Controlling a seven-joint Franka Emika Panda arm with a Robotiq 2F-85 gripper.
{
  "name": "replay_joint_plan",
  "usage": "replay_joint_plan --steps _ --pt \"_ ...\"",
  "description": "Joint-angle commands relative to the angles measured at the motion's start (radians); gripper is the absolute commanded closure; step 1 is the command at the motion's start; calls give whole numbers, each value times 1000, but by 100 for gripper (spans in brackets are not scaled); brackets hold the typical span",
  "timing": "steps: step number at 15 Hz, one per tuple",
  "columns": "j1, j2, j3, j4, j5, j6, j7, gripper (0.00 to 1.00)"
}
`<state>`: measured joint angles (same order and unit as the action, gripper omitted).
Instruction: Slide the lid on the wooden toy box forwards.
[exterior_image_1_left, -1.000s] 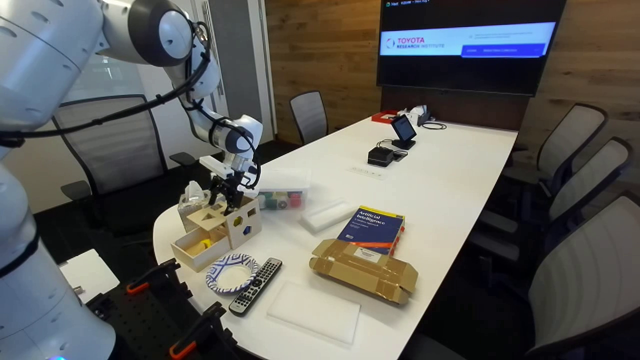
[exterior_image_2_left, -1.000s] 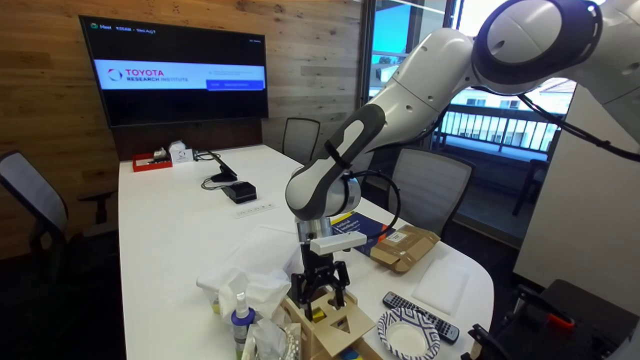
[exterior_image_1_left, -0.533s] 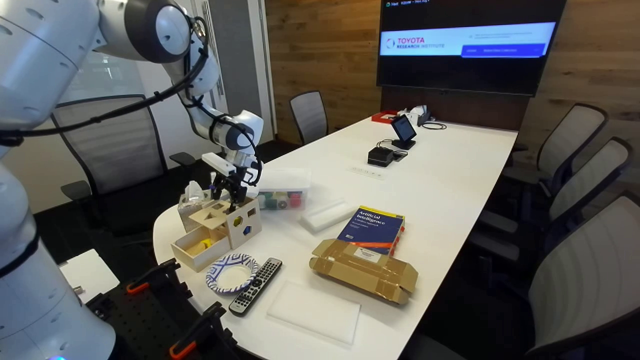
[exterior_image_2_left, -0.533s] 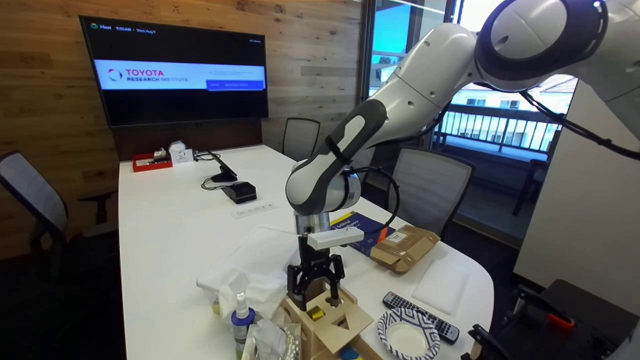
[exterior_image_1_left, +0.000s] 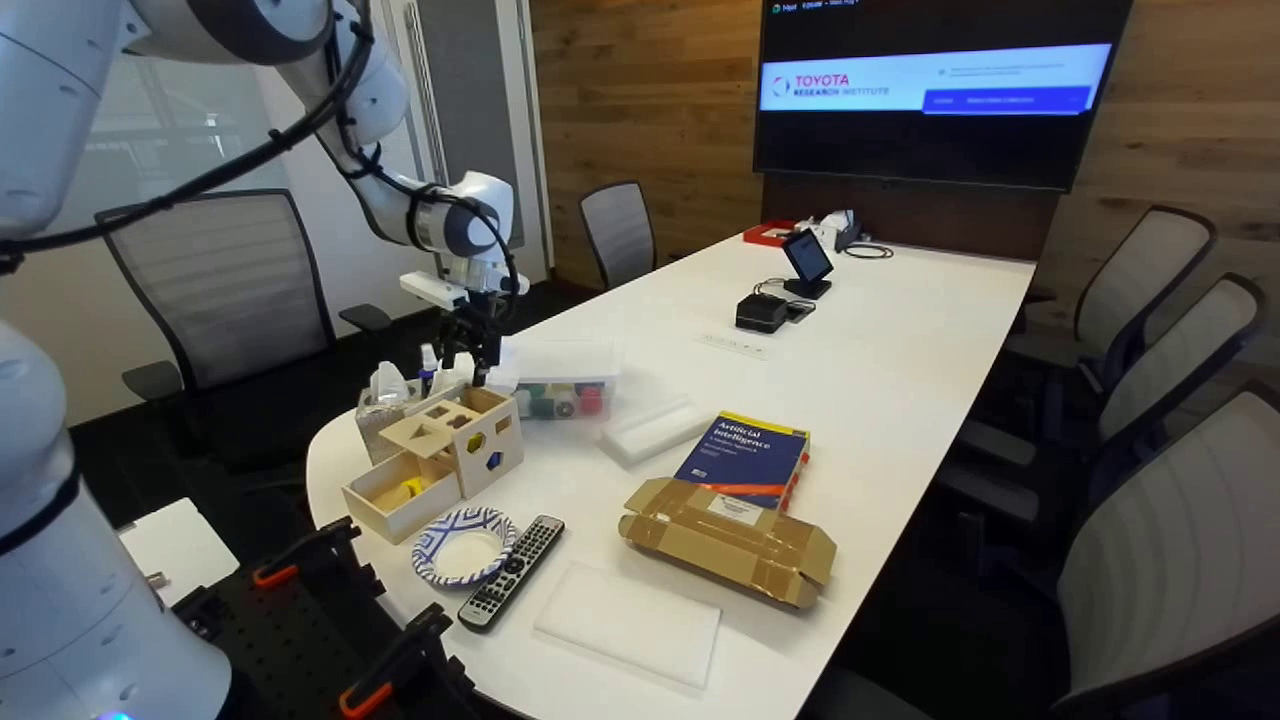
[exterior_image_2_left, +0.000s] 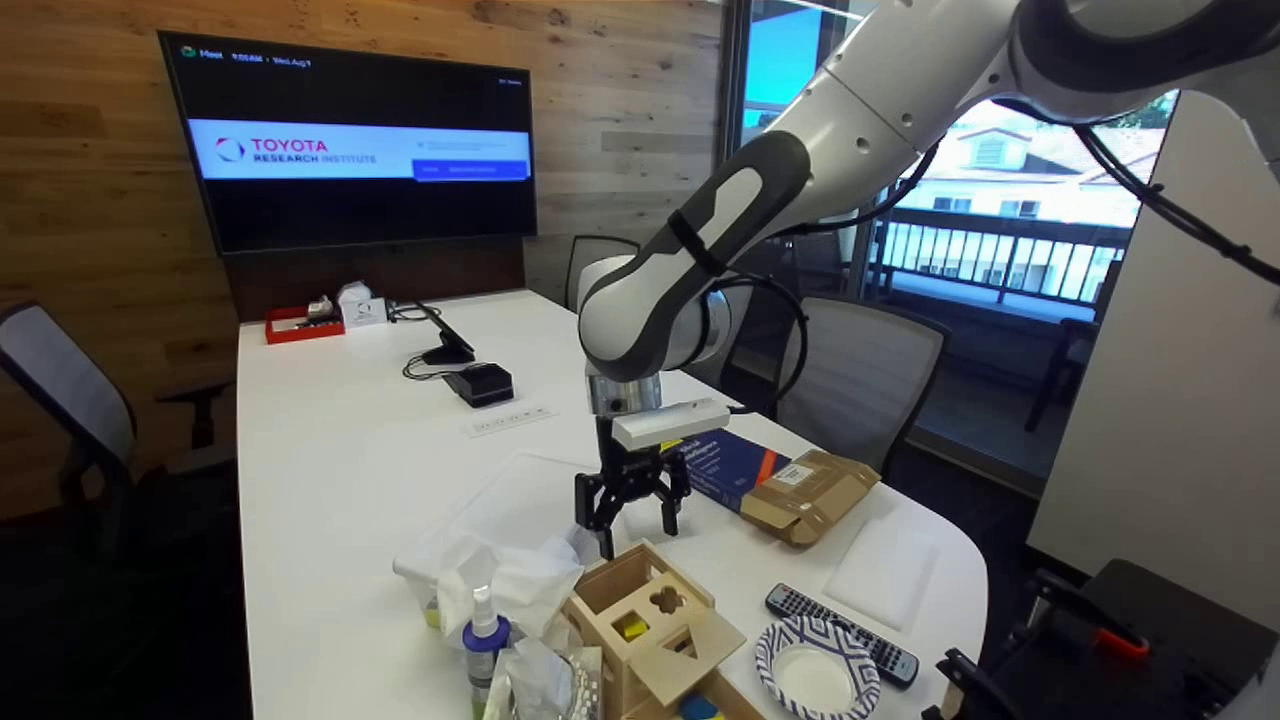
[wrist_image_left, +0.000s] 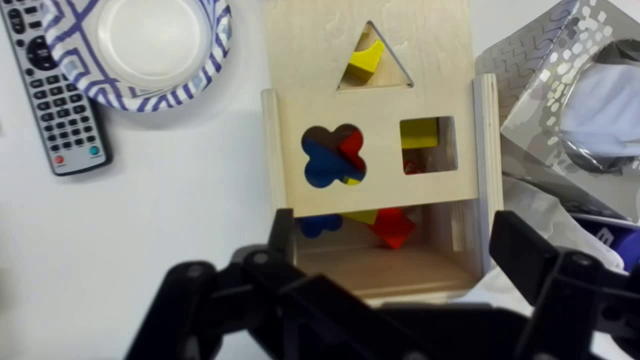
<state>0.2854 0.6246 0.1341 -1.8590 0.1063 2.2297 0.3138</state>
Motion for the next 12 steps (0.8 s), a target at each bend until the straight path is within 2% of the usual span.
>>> replay_joint_plan --steps 1,6,12 --pt "64 -173 -61 -111 -110 -7 126 0" --pt "87 -322 -79 -171 -279 -38 259 0" --pt "59 -390 -55 -223 -353 -25 304 0"
